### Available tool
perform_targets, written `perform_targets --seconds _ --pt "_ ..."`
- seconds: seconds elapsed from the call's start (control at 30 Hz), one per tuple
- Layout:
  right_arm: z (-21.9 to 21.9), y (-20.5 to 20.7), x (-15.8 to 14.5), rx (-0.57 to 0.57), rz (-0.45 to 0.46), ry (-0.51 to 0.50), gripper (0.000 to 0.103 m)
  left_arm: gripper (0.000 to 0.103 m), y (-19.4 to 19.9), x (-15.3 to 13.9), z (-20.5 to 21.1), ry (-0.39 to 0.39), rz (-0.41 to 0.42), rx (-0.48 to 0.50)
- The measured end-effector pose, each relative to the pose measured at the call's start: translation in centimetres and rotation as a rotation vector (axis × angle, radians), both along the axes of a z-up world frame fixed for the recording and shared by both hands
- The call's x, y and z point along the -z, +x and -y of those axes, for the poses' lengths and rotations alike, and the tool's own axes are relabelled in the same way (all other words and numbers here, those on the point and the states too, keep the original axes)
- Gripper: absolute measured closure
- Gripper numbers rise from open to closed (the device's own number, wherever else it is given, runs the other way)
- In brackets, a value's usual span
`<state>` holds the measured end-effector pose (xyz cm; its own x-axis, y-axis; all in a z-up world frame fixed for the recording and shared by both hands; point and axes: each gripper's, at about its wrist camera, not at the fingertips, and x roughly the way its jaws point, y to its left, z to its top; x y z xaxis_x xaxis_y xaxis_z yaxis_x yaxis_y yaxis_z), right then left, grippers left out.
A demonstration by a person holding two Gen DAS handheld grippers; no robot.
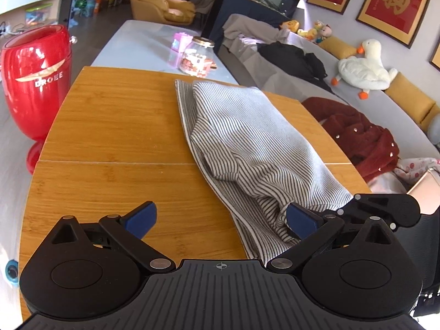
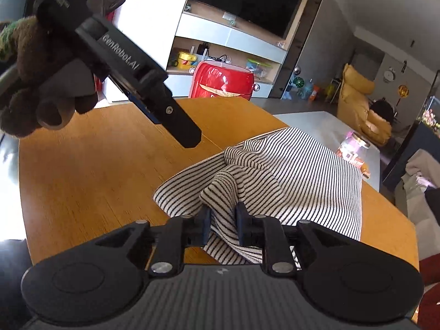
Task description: Fold clothes
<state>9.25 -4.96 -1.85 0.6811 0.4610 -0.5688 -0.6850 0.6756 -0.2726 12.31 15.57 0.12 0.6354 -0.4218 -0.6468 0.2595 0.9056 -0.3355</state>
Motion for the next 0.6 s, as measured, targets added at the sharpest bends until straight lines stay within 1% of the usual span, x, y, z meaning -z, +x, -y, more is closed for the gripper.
perform_targets --seconds 0.13,0.17,0.27,0.3,0.37,0.43,0.53,0.6 --pt "1.7 0.3 -1.9 -0.004 -0.050 0.045 0.068 0.000 0.0 0.3 0.2 -0.014 0.000 0.006" --pt "2.4 0.6 -2.8 0.003 -0.058 0.079 0.065 0.000 -0.1 0.4 0.2 -0.016 -0.001 0.011" --pt "3.6 2.1 -5.8 0.032 -0.062 0.171 0.065 0.000 0.0 0.6 0.3 -0.024 -0.003 0.019" --pt "3.5 2.8 -6.5 0.041 -0.055 0.182 0.065 0.000 0.0 0.7 0.3 -0.028 -0.003 0.020" --pt "2.0 4.9 -7.3 0.040 -0.035 0.143 0.070 0.000 0.0 0.8 0.2 -0.041 -0.001 0.018" --pt "0.5 7.0 -8.1 0.039 -0.016 0.102 0.070 0.000 0.0 0.8 0.0 -0.050 0.008 0.013" --pt "-2.8 10.6 -7.3 0.023 -0.043 0.013 0.070 0.000 -0.3 0.7 -0.8 -0.054 0.025 -0.008" --pt "-4.8 14.3 -6.2 0.080 -0.065 -0.017 0.070 0.000 -0.4 0.7 -1.7 -0.074 0.023 -0.031"
